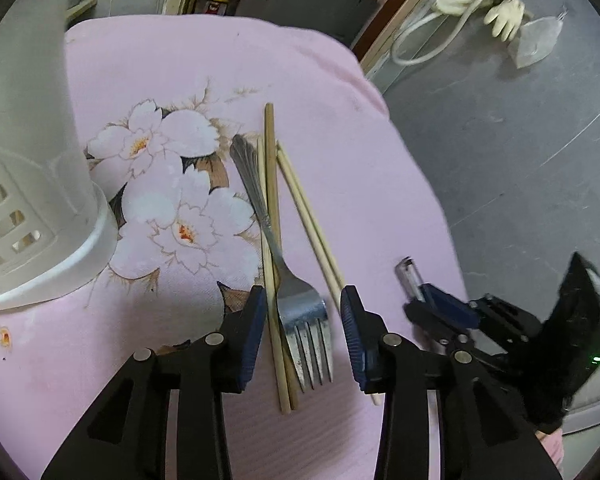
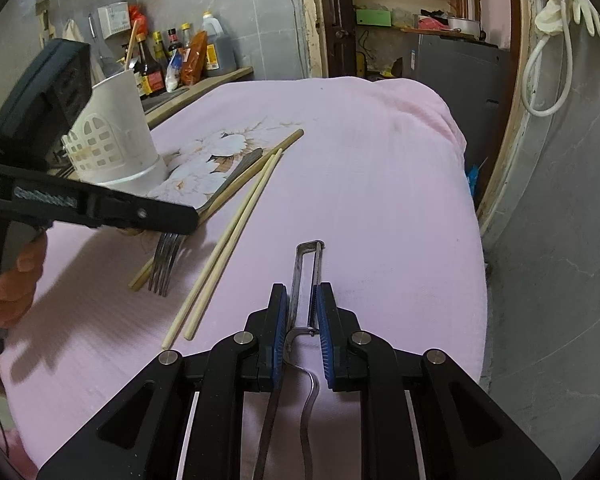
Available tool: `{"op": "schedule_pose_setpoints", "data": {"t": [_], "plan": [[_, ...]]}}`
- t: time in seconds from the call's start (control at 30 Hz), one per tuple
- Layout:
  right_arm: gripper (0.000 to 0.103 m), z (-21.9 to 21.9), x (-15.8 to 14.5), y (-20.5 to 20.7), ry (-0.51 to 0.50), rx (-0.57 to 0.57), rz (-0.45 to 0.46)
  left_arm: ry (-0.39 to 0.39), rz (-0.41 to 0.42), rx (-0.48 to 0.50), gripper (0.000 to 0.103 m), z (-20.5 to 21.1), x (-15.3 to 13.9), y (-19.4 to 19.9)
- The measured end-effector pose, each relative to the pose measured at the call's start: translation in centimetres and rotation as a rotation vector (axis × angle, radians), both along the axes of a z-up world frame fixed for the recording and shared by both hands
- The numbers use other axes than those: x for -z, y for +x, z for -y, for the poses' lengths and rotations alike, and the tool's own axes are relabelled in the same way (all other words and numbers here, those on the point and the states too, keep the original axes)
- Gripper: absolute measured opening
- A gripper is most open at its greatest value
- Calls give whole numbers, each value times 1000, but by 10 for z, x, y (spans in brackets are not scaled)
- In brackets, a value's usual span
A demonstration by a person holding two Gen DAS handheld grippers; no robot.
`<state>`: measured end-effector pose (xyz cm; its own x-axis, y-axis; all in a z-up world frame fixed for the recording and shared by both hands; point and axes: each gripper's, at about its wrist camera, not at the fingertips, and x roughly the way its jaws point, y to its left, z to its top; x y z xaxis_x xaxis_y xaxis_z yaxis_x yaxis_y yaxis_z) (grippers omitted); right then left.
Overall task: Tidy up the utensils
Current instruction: 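Close the left tool on a metal fork while the right tool grasps the peeler, then lift the fork with the left tool while the right tool lifts the peeler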
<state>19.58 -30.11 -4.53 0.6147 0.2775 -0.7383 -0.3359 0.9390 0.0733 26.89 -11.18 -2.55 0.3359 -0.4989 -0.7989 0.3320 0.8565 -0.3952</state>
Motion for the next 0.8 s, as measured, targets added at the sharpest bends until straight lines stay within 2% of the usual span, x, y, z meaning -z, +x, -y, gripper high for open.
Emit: {"op": "schedule_pose_setpoints", "data": {"t": [0.07,0.23,0.33,0.43,0.63,0.8], "plan": [[14,2,0,-1,12,1,-2,48,-5,-4,32,5,4,0],[14,0,-1,-1,6,3,-2,90,17,-22,23,10,2,0],[14,-4,-1,-2,-19,4,8,109,35,-27,22,8,-4,-3],[13,-8,-1,-4,-35,4,15,104,47,-18,20,1,-7,-9],[13,-7,0,-6,-18,8,10,28,35,-26,19,-29,-9,-26],[13,-13,1,-19,-22,-23,0,48,28,-33,19,-53,-5,-56]]}}
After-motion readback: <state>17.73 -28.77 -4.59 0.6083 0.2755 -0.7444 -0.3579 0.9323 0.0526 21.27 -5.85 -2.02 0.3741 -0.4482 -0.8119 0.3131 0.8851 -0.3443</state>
